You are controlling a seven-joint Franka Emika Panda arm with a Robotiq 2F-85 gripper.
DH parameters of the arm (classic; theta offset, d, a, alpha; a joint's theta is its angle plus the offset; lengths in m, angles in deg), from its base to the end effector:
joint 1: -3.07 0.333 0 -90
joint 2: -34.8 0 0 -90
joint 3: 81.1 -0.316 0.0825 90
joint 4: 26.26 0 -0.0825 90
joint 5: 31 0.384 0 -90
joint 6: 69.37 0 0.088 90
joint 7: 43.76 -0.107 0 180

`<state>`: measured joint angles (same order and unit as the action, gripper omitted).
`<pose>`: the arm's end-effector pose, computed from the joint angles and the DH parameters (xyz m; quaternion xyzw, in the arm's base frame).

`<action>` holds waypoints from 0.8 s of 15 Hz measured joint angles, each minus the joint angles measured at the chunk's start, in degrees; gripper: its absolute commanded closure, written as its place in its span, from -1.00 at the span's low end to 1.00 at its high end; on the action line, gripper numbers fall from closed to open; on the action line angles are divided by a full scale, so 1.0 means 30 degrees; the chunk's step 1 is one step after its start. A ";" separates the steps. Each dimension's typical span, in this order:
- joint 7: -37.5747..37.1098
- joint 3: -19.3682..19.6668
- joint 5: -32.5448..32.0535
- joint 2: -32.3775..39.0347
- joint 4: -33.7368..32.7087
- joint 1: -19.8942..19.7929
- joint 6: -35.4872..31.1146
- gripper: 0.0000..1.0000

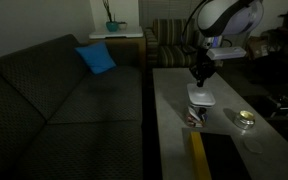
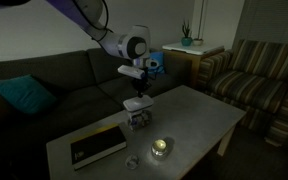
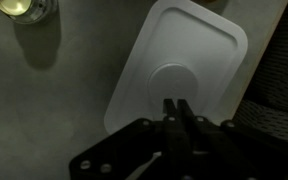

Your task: Push the button on the lid then place the lid on the table

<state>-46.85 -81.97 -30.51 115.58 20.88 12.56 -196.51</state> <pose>0.7537 0.1329 0.0232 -0.9984 -0.0545 0.0080 0.0101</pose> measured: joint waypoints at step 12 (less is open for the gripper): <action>0.0042 -0.0017 0.0007 -0.0008 0.0451 0.0024 -0.0386 -1.00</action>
<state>-46.72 -82.03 -30.49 115.56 22.23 12.63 -197.67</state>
